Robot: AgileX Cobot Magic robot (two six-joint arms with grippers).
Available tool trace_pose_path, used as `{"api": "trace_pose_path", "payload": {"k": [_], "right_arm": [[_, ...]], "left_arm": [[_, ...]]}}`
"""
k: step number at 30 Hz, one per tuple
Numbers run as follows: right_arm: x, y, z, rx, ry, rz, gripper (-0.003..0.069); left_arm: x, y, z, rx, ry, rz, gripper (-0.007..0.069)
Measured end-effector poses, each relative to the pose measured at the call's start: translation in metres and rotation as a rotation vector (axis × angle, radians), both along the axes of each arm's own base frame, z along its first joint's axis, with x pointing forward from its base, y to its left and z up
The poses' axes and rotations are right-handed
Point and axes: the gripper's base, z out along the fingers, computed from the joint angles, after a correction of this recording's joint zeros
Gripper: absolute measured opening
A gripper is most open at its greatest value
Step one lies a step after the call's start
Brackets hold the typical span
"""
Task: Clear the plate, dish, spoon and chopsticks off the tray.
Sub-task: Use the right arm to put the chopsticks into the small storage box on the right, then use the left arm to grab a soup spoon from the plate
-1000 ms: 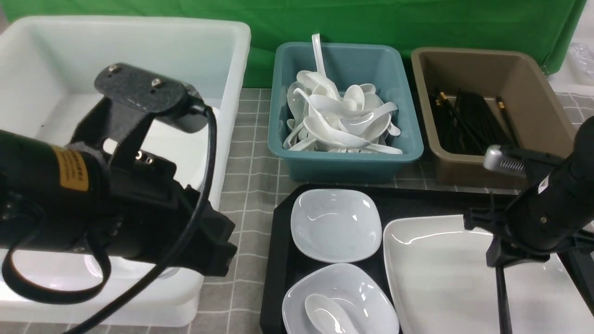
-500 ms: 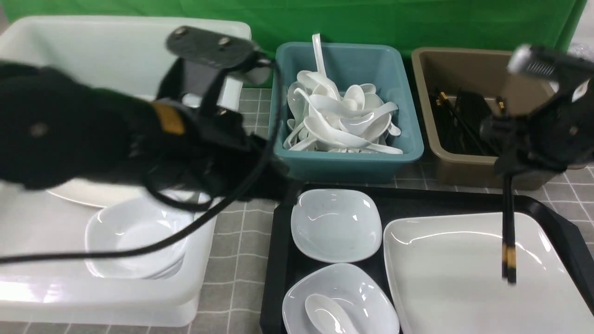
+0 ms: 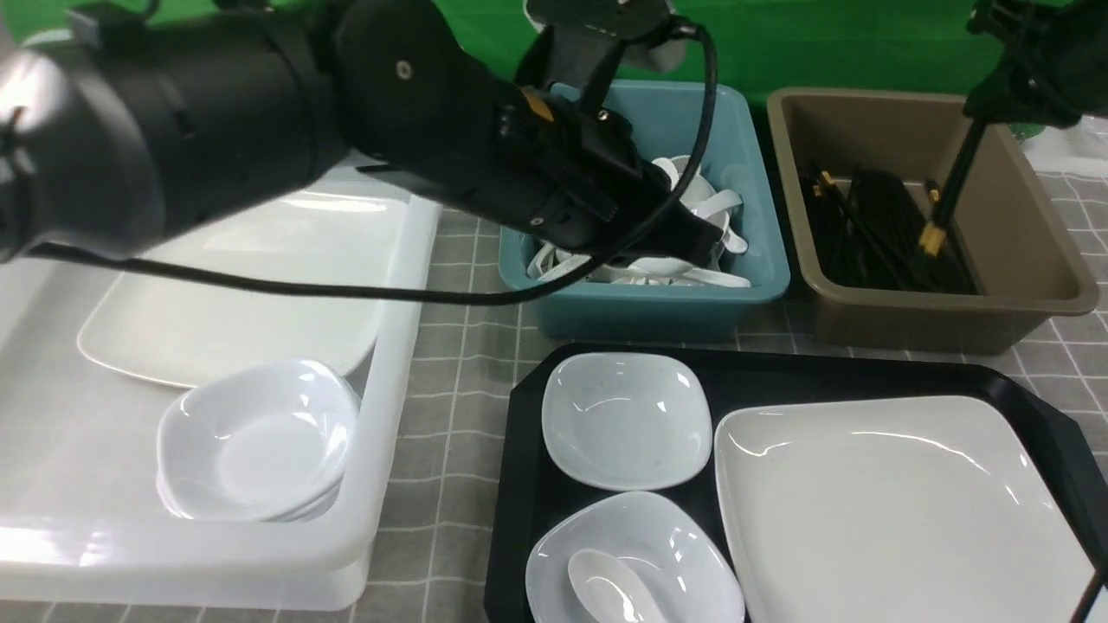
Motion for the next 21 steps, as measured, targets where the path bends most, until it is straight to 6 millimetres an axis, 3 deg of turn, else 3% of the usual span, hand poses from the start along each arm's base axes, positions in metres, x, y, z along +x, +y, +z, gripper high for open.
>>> {"api": "trace_pose_path", "payload": {"k": [3, 10, 14, 17, 18, 20, 21], "right_arm": [[0.025, -0.003, -0.015, 0.008, -0.046, -0.038, 0.0069], [0.049, -0.007, -0.056, 0.006, -0.052, -0.079, 0.0085], [0.05, -0.006, -0.071, 0.007, 0.016, -0.059, 0.0288], [0.043, -0.004, -0.06, -0.043, 0.036, 0.023, 0.0473], [0.039, -0.003, -0.055, -0.054, 0.054, 0.052, 0.0503], [0.031, -0.001, -0.042, -0.077, 0.072, 0.108, 0.0524], [0.015, 0.002, -0.015, -0.104, 0.087, 0.185, 0.0486]], "left_arm": [[0.004, -0.003, -0.008, 0.024, -0.012, -0.024, 0.0], [0.006, -0.005, -0.014, 0.027, 0.008, -0.032, 0.0], [0.002, -0.005, -0.017, 0.048, 0.048, -0.055, 0.0], [-0.002, -0.005, -0.018, 0.07, 0.079, -0.083, 0.0], [-0.004, -0.004, -0.019, 0.085, 0.091, -0.102, 0.0], [-0.007, -0.003, -0.018, 0.101, 0.118, -0.125, 0.0], [-0.014, 0.0, -0.015, 0.106, 0.168, -0.131, 0.0]]}}
